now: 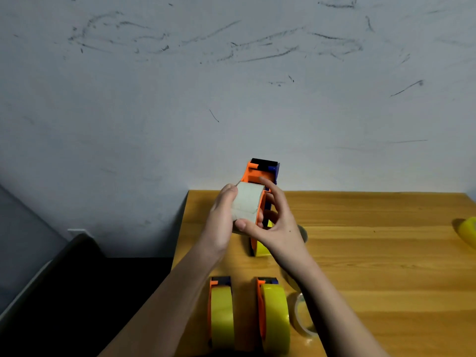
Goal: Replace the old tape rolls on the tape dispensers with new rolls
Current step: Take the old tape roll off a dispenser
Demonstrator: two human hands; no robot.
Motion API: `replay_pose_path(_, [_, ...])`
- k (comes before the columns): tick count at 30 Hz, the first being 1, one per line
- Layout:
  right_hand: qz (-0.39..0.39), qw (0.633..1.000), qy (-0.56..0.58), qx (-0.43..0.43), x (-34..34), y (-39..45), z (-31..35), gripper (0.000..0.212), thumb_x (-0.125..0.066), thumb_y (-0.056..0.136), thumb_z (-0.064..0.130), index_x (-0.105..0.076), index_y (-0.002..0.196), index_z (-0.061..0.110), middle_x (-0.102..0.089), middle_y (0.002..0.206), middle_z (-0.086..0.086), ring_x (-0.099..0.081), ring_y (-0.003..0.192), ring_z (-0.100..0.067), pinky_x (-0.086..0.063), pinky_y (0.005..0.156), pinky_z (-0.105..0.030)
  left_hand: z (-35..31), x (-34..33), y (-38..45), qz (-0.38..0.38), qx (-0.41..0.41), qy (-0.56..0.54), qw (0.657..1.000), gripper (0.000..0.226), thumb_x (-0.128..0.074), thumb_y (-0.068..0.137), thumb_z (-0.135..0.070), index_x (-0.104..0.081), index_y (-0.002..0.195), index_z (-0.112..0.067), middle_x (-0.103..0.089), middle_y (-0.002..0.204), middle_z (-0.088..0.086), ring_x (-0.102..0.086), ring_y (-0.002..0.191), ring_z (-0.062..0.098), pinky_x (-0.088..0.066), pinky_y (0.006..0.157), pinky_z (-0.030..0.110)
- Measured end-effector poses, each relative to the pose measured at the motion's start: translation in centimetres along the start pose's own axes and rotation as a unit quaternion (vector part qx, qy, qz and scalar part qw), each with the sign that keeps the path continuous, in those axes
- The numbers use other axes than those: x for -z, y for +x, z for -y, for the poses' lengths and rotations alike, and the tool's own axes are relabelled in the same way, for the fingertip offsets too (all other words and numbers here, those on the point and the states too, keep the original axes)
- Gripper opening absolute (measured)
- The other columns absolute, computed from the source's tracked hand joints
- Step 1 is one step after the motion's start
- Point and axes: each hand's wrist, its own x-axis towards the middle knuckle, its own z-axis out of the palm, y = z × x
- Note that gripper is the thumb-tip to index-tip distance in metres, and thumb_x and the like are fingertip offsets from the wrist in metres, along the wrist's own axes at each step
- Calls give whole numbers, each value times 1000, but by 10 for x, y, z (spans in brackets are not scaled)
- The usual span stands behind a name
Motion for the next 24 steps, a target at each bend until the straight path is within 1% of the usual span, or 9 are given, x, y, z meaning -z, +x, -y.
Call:
replay_pose_path(3, [0, 1000, 8, -6, -4, -1, 0, 82, -84, 70, 12, -42, 133, 43, -52, 128, 16, -54, 111, 10, -46, 83, -10, 0, 2, 2, -14, 17, 4, 1000, 42, -31, 99, -30, -67, 86, -12, -68, 68, 9, -65, 62, 19, -52, 64, 30])
replay_pose_path(5, [6, 1000, 18, -10, -5, -2, -2, 86, -86, 69, 17, -41, 137, 42, -51, 131, 16, -52, 112, 15, -45, 83, -8, -2, 5, 3, 3, 43, 6, 999, 47, -31, 99, -35, -69, 88, -9, -69, 70, 11, -65, 63, 21, -52, 63, 28])
replay_pose_path(8, [3, 1000, 18, -18, -7, -4, -5, 90, -81, 63, 44, -35, 140, 52, -48, 139, 18, -48, 124, 6, -48, 93, -16, -4, 13, 7, 47, 54, 12, 997, 58, -30, 96, -48, -67, 105, -4, -69, 92, 21, -65, 76, 27, -51, 80, 41])
replay_pose_path(10, [5, 1000, 7, -17, -9, -3, -5, 90, -76, 64, 52, -30, 141, 55, -45, 141, 22, -45, 129, 2, -46, 101, -22, -4, 15, 8, 48, 48, 6, 998, 59, -31, 94, -49, -65, 110, -4, -68, 97, 23, -65, 81, 29, -49, 85, 45])
replay_pose_path(12, [3, 1000, -7, -12, -10, -2, -6, 95, -73, 66, 56, -22, 146, 51, -42, 144, 19, -41, 132, 1, -44, 105, -25, -4, 13, 10, 48, 41, 4, 998, 63, -31, 90, -51, -63, 110, -1, -67, 90, 22, -63, 78, 29, -50, 80, 45])
replay_pose_path(14, [-2, 1000, -12, -6, -11, -2, -6, 100, -73, 65, 56, -17, 147, 48, -42, 141, 21, -43, 129, 4, -45, 103, -23, -3, 9, 9, 56, 29, -1, 998, 64, -28, 91, -47, -61, 107, 6, -64, 80, 19, -60, 71, 28, -50, 69, 38])
replay_pose_path(19, [-56, 998, -13, 12, -12, -3, -7, 88, -79, 58, 52, -35, 133, 41, -50, 132, 16, -52, 115, 7, -49, 84, -15, -4, 1, 7, 91, -1, -54, 994, 57, -17, 97, -31, -63, 84, 1, -58, 61, 13, -55, 55, 23, -48, 57, 28])
replay_pose_path(22, [-83, 996, -24, 15, -12, -2, -9, 82, -79, 58, 55, -41, 129, 43, -53, 127, 23, -54, 115, 3, -51, 85, -20, -5, 0, 5, 82, 4, -64, 995, 58, -17, 97, -30, -64, 84, 1, -59, 61, 12, -55, 55, 22, -49, 55, 27])
replay_pose_path(24, [-97, 995, -31, 22, -11, -2, -8, 75, -77, 60, 56, -44, 127, 45, -55, 122, 27, -54, 114, 6, -50, 85, -17, -5, 0, 5, 75, 14, -71, 995, 58, -19, 97, -33, -65, 85, 0, -60, 64, 13, -57, 58, 23, -50, 59, 30])
